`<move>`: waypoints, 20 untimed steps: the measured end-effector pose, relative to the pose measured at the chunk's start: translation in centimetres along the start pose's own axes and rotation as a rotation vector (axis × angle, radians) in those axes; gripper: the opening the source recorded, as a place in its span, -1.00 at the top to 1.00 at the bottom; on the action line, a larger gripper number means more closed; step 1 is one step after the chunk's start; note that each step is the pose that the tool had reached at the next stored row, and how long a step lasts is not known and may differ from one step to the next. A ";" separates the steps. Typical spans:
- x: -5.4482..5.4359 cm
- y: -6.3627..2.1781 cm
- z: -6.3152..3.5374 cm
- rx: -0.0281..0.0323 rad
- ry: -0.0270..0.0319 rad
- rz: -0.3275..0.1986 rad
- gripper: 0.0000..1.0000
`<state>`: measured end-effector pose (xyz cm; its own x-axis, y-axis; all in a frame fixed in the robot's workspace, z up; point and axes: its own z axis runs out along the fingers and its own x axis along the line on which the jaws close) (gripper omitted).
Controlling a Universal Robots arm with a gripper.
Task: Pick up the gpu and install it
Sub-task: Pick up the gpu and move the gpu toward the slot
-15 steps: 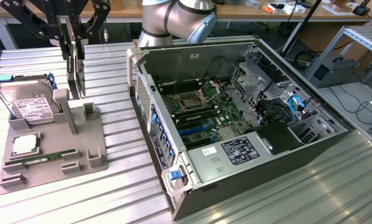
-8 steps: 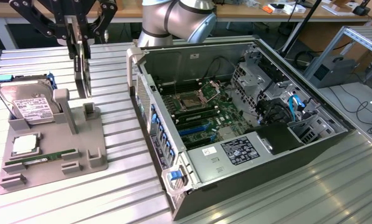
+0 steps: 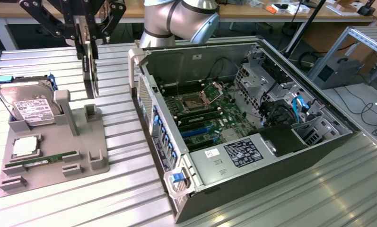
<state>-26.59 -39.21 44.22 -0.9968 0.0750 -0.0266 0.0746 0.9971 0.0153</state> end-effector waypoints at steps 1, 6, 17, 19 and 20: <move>-0.1 0.01 0.00 0.0000 0.0000 0.000 0.47; -0.5 0.04 0.01 0.0000 0.0000 0.000 0.47; -1.8 0.14 0.05 0.0000 -0.0001 0.000 0.47; -2.0 0.15 0.06 0.0000 0.0000 0.000 0.47; -2.1 0.15 0.06 0.0000 -0.0001 0.000 0.47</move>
<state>-24.53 -39.21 44.21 -0.9968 0.0750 -0.0267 0.0746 0.9971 0.0152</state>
